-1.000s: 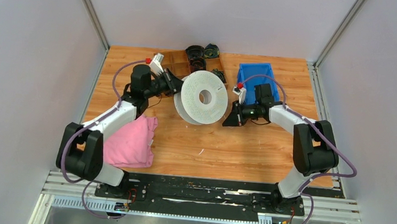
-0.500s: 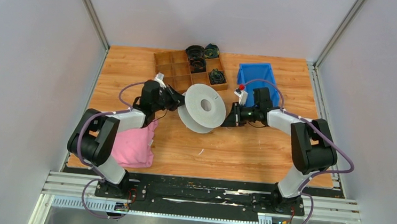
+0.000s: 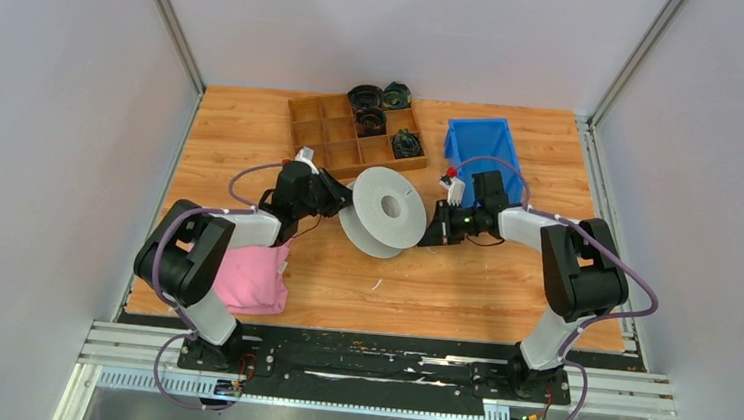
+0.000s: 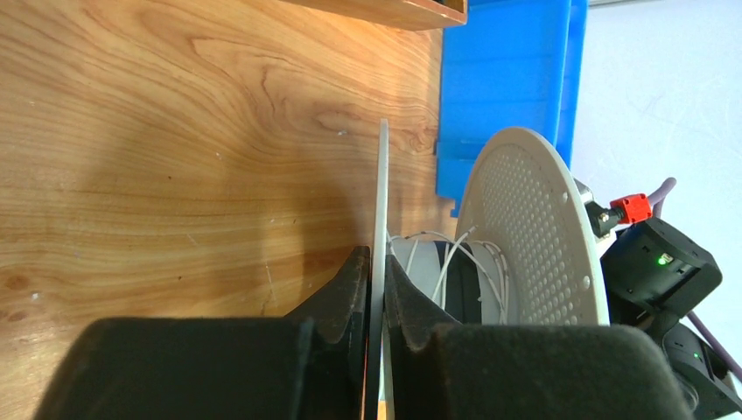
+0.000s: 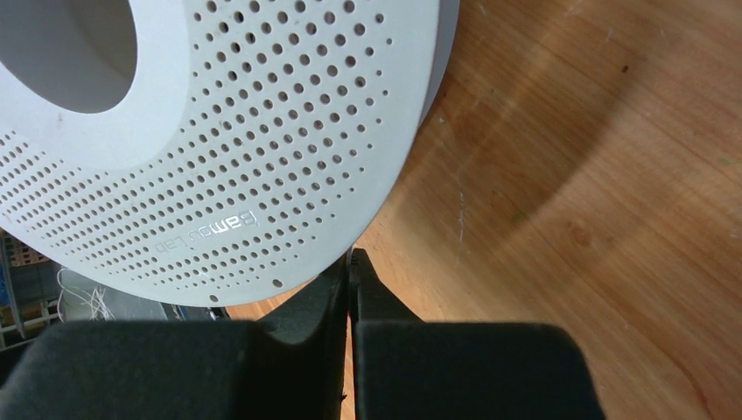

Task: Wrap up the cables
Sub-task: Place the cable reel at the center of the board.

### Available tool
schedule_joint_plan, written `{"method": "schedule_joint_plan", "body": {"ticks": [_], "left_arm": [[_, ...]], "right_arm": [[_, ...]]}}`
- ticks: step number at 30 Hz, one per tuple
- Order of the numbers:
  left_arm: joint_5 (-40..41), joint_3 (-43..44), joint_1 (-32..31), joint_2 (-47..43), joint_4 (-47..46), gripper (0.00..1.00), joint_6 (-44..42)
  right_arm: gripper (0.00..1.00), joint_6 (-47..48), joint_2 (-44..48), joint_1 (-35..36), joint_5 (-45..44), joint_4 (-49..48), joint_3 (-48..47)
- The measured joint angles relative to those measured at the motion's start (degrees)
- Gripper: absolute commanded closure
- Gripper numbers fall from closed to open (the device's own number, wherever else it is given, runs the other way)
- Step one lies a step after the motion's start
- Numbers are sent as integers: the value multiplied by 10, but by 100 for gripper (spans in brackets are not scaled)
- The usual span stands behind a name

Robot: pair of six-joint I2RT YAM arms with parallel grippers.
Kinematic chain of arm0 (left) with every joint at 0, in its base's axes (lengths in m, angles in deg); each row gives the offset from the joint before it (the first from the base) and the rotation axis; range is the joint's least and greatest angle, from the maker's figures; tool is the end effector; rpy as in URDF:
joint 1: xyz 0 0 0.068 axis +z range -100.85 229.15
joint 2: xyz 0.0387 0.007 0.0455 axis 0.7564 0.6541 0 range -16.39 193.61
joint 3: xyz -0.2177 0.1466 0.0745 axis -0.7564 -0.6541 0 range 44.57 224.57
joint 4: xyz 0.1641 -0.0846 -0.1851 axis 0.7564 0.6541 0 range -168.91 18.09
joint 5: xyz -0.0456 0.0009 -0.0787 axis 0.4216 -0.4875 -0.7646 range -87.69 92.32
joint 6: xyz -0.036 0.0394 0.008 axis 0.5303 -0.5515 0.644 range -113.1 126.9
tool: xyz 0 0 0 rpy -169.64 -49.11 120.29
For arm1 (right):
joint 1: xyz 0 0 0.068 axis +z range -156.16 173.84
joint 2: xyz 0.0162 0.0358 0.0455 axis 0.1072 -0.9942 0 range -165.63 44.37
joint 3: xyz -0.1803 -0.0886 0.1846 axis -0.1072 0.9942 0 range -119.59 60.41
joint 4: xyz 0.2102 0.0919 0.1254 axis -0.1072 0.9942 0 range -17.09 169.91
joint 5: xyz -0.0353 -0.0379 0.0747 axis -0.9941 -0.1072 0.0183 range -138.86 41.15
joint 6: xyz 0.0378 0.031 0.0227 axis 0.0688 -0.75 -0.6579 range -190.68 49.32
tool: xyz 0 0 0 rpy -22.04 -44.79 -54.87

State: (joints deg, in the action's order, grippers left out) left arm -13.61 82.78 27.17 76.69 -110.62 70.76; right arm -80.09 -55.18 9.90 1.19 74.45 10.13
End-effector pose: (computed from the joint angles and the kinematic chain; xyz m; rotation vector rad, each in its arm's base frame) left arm 0.2966 -0.1303 0.1687 -0.5890 2.1000 -1.1985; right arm 0.3099 0.1176 0.1524 -0.5316 2.3484 1.2678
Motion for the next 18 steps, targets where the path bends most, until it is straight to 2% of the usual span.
{"method": "schedule_joint_plan", "body": {"ticks": [18], "left_arm": [[12,-17,-25,15,-12,56,-20]], "right_arm": [[99,34,0,-4,-16,26,0]]}}
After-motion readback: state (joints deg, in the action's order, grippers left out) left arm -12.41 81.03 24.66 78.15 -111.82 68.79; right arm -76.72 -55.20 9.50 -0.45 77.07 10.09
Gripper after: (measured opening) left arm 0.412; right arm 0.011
